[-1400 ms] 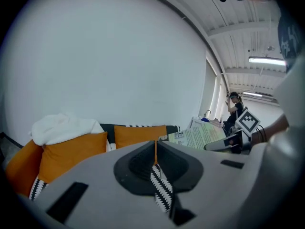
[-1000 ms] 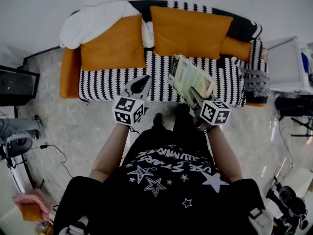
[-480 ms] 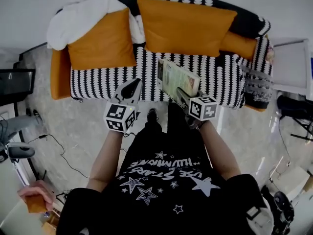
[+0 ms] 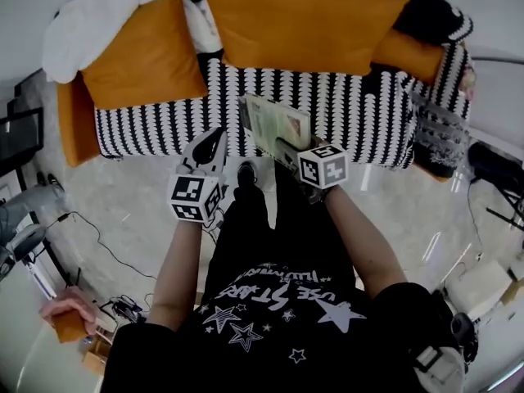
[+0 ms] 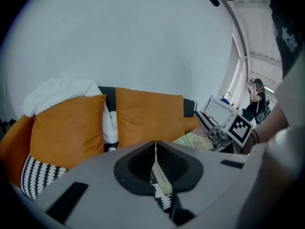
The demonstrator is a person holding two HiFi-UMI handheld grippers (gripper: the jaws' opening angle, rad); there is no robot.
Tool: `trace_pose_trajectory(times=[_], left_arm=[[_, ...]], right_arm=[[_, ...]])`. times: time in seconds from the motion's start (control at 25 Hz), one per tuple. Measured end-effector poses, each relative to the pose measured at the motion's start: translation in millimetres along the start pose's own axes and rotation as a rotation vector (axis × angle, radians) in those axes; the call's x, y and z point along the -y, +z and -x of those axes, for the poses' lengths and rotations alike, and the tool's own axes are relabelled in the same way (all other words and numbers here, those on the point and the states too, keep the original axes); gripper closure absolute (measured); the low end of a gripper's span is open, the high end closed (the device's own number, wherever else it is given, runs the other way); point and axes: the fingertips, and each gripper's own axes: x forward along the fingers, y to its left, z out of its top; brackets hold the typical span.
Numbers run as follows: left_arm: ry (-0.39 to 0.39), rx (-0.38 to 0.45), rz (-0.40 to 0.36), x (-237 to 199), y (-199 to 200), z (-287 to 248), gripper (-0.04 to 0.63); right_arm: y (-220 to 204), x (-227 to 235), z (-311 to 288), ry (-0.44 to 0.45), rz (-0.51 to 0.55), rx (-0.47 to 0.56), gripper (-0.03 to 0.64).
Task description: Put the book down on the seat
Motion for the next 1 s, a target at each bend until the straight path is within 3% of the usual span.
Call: trace_pose_trajectory(times=[0.16, 0.52, 0.72, 1.0], left_arm=[[0.006, -0.003, 0.040, -7, -16, -29, 0.577], [0.018, -0.034, 0.050, -11, -52, -83, 0.578], [0.029, -0.082, 0.063, -14, -82, -120, 0.578], [0.013, -0.088, 0.047, -15, -79, -123, 0.578]], right_arm=[[2, 21, -27, 0.045, 0.018, -0.008, 0.446], [-12, 75, -70, 0.139, -0.002, -0.036, 0.446], [-18, 111, -74, 0.198, -0.096, -0.039, 0.446], [-8, 127, -70, 0.184, -0.142, -0.030, 0.445]])
